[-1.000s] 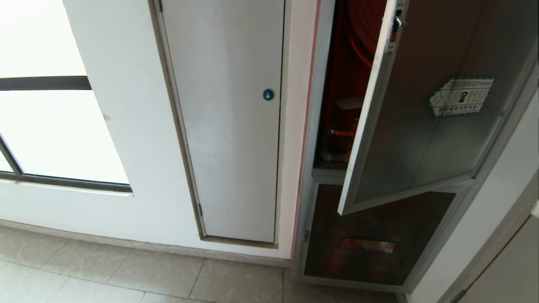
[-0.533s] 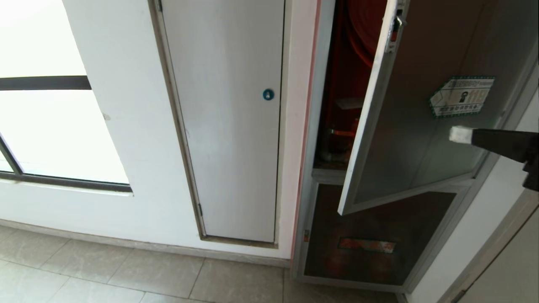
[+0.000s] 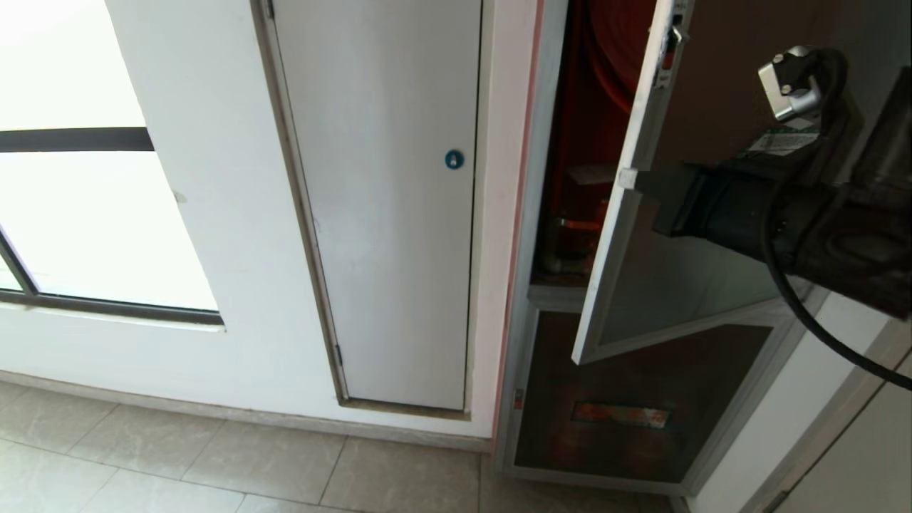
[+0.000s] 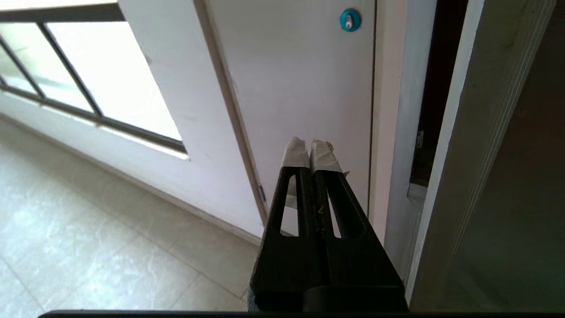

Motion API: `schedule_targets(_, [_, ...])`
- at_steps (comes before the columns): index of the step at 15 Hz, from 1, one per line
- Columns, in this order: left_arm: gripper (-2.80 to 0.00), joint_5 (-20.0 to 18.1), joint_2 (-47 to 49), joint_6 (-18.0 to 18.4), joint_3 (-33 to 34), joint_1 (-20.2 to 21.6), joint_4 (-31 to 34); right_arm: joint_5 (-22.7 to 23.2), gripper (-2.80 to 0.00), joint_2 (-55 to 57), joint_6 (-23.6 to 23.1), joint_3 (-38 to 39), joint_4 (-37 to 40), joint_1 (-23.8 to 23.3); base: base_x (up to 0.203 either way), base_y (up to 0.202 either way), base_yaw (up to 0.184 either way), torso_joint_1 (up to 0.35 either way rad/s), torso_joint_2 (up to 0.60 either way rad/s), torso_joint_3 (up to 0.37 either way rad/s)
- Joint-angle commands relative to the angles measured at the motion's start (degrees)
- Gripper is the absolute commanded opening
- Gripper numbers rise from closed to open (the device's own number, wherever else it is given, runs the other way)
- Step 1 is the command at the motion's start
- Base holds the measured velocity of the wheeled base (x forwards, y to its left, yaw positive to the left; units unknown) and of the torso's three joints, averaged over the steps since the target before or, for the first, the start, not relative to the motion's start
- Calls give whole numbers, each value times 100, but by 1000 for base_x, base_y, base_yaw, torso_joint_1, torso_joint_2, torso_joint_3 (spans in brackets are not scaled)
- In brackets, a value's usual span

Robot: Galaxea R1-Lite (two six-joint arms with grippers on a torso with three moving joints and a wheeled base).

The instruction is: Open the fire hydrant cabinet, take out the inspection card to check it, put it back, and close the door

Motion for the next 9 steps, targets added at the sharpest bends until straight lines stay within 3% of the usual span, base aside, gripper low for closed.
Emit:
schedule_targets(1, [-280, 1, 7, 2, 1, 1, 4, -293, -280, 597, 104, 4, -436, 25, 0, 0, 0, 0, 0, 0])
schedule_targets(5, [-280, 1, 7, 2, 1, 1, 3, -1494, -280, 1360, 80, 78, -2282, 255, 0, 0, 0, 0, 0, 0])
schedule_targets(9, [-280, 1, 7, 2, 1, 1, -4, -2247, -280, 1760, -259, 163, -3178, 605, 0, 0, 0, 0, 0, 0])
